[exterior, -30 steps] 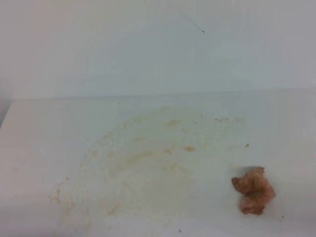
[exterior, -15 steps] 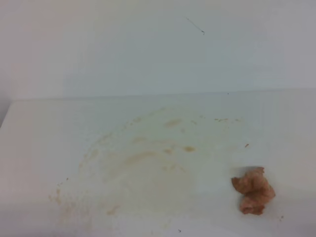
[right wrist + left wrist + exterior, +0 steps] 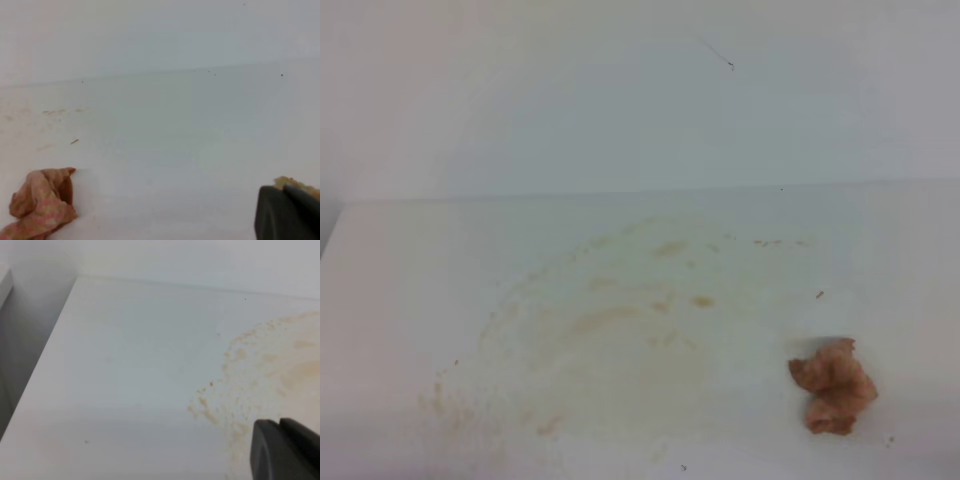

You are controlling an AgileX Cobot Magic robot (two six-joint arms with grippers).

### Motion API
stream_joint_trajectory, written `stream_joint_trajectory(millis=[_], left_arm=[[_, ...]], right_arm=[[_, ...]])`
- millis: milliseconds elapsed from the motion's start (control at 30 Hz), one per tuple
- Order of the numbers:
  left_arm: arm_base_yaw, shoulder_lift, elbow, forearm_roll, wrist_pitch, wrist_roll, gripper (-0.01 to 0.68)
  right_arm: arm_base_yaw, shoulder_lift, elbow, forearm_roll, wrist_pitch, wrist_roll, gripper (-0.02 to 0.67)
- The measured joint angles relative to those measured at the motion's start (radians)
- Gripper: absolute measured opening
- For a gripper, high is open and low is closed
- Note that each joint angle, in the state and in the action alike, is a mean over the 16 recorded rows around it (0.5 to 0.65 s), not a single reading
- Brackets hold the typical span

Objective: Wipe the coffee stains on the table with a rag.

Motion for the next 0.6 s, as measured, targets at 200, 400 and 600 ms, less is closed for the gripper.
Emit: stream_joint_trajectory(millis=[200, 400, 600], left_arm=[[0.000, -0.002, 0.002, 0.000, -0.001, 0.000, -0.002], [0.000, -0.002, 0.002, 0.000, -0.004, 0.000, -0.002], [0.000, -0.002, 0.002, 0.000, -0.006, 0.000, -0.002]], right_arm=[[0.000, 0.000, 0.002, 0.000, -0.001, -0.001, 0.000], [0.000, -0.001, 0.004, 0.000, -0.001, -0.001, 0.000], [0.000, -0.001, 0.004, 0.000, 0.000, -0.001, 0.000]])
